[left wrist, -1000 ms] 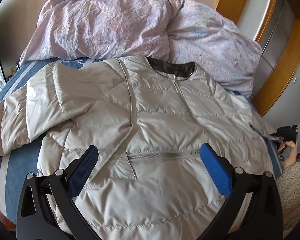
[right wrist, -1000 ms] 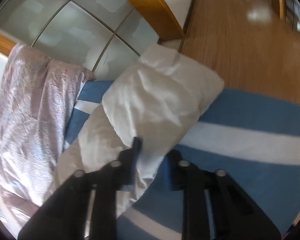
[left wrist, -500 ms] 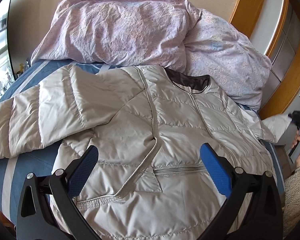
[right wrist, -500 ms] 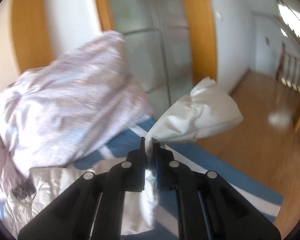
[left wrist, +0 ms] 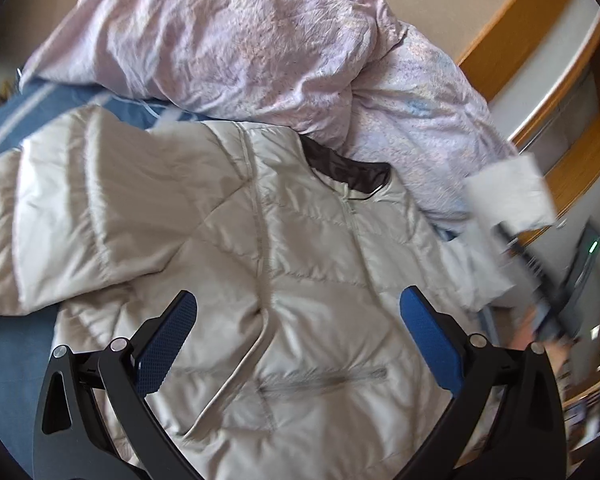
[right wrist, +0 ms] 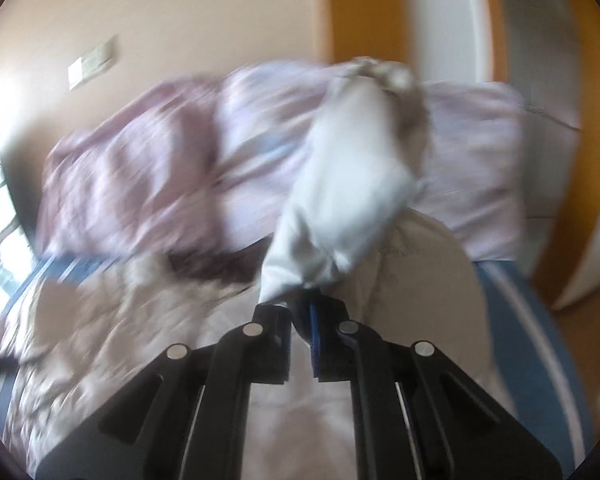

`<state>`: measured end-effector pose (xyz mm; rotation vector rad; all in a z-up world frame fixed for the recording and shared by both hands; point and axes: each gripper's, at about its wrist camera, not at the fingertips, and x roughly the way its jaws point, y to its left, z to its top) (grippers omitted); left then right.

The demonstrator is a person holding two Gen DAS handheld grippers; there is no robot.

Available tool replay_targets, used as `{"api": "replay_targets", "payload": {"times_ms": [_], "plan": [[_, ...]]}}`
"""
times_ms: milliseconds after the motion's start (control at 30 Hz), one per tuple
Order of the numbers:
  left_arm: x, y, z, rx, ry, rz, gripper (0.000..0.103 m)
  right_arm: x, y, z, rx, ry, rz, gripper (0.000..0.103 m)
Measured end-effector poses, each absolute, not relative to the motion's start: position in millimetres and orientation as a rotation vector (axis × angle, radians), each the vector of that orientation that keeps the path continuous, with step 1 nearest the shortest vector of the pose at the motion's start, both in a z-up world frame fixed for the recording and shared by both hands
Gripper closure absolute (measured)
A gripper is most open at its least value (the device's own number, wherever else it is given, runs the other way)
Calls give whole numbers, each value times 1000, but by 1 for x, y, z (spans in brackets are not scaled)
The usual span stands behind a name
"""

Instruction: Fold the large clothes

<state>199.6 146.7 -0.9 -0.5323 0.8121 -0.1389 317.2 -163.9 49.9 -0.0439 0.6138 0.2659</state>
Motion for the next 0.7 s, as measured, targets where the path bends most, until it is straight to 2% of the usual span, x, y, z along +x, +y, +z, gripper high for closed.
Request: {"api": "replay_targets", "payload": {"times_ms": [233, 467, 533, 567, 600, 667, 700], "plan": [[234, 138, 0, -551, 843, -186, 1, 313, -94, 4, -152, 760, 415, 93], [280, 113, -25, -662, 1016, -229, 1, 305, -89, -20, -198, 828, 432, 81], [292, 101, -34, -678, 1058, -248, 5, 304, -96, -24, -196, 852, 436, 72], [297, 95, -38, -681, 1081, -248, 7, 302, -102, -26, -197, 859, 437, 61], [302, 88, -45, -699, 1116, -258, 9, 297, -108, -25, -193, 867, 440, 46], [305, 78, -54, -719, 1160, -275, 13, 290, -125, -20, -150, 875, 452, 33], [308, 72, -60, -719, 1181, -269, 14, 288, -133, -18, -119, 885, 452, 30]]}}
